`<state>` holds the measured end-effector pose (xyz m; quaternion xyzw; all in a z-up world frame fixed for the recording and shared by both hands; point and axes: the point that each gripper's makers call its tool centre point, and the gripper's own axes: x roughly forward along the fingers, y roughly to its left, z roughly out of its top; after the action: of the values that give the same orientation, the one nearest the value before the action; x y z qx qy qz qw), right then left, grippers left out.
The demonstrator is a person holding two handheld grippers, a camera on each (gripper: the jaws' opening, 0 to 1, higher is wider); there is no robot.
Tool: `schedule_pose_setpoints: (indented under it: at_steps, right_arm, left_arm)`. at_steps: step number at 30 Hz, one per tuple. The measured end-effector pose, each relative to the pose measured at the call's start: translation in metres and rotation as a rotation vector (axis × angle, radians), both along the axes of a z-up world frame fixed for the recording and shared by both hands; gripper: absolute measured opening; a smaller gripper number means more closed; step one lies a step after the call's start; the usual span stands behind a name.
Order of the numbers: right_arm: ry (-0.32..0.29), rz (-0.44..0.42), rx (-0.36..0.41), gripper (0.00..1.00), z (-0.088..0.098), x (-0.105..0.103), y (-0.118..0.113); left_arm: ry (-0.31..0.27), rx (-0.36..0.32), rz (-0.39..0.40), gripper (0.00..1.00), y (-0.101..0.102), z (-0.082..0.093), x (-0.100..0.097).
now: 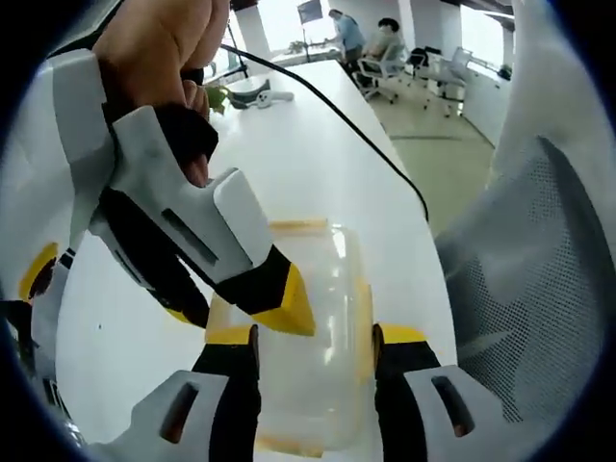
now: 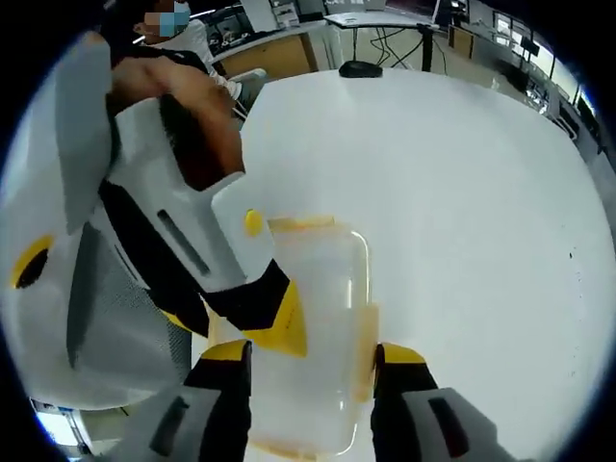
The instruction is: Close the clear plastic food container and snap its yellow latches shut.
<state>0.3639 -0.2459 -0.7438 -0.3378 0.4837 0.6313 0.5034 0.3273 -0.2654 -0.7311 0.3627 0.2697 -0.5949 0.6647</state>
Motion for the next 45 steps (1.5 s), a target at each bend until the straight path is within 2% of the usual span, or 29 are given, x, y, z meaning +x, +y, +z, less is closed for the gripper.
schedule_pose_setpoints:
  at_steps: [2, 3, 5, 8, 14, 18, 21, 24, 27, 28, 29, 30, 31, 35, 42, 45]
  right_arm:
    - [0.038, 0.012, -0.014, 0.48, -0.002, 0.0, -0.001]
    - [0.083, 0.04, -0.042, 0.47, -0.003, -0.005, -0.005]
    - [0.071, 0.052, -0.056, 0.46, -0.004, 0.0, 0.0]
    - [0.072, 0.049, -0.065, 0.47, -0.003, -0.002, 0.002]
    - [0.053, 0.03, -0.002, 0.47, -0.002, -0.002, 0.0]
    - [0.034, 0.032, -0.009, 0.47, -0.001, -0.001, 0.001]
    - [0.027, 0.03, -0.007, 0.48, -0.001, 0.0, 0.0]
    - [0.018, 0.024, -0.003, 0.48, -0.001, -0.001, 0.0]
    - [0.009, 0.022, 0.013, 0.48, 0.0, -0.001, -0.002]
    - [0.008, 0.021, 0.021, 0.48, 0.0, 0.0, -0.002]
    - [-0.045, 0.005, 0.037, 0.48, -0.001, 0.007, -0.001]
    - [0.0, 0.021, 0.027, 0.48, -0.001, -0.004, -0.004]
    - [-0.013, 0.017, 0.033, 0.48, 0.0, -0.004, -0.003]
    - [-0.026, 0.013, 0.034, 0.48, 0.0, -0.003, -0.003]
    - [-0.032, -0.006, 0.025, 0.48, 0.001, -0.001, -0.002]
    - [-0.025, -0.046, 0.029, 0.49, 0.003, -0.001, -0.003]
  left_arm:
    - [-0.007, 0.001, 0.0, 0.43, 0.0, 0.0, 0.0]
    - [-0.017, 0.003, 0.003, 0.43, 0.0, 0.0, 0.002]
    - [-0.021, 0.003, 0.002, 0.43, 0.0, -0.001, 0.001]
    - [-0.017, -0.006, 0.008, 0.44, 0.001, -0.001, 0.001]
    - [-0.009, -0.004, 0.01, 0.42, 0.001, -0.001, -0.001]
    - [-0.002, 0.036, -0.005, 0.4, 0.0, -0.002, -0.004]
    - [-0.022, 0.049, -0.013, 0.4, 0.0, -0.003, -0.004]
    - [-0.113, 0.08, -0.033, 0.41, 0.001, -0.006, -0.004]
    - [-0.129, 0.059, 0.007, 0.39, 0.001, -0.008, -0.004]
    - [-0.158, 0.061, 0.005, 0.39, 0.001, -0.009, -0.004]
    - [-0.258, 0.112, 0.054, 0.37, 0.011, -0.009, 0.009]
    - [-0.223, 0.079, 0.03, 0.37, 0.003, -0.015, 0.004]
    - [-0.237, 0.069, 0.059, 0.37, 0.003, -0.016, 0.003]
    - [-0.235, 0.086, 0.03, 0.39, 0.001, -0.014, 0.002]
    - [-0.228, 0.08, 0.026, 0.4, -0.001, -0.011, -0.002]
    - [-0.186, 0.026, 0.017, 0.41, 0.0, -0.006, -0.003]
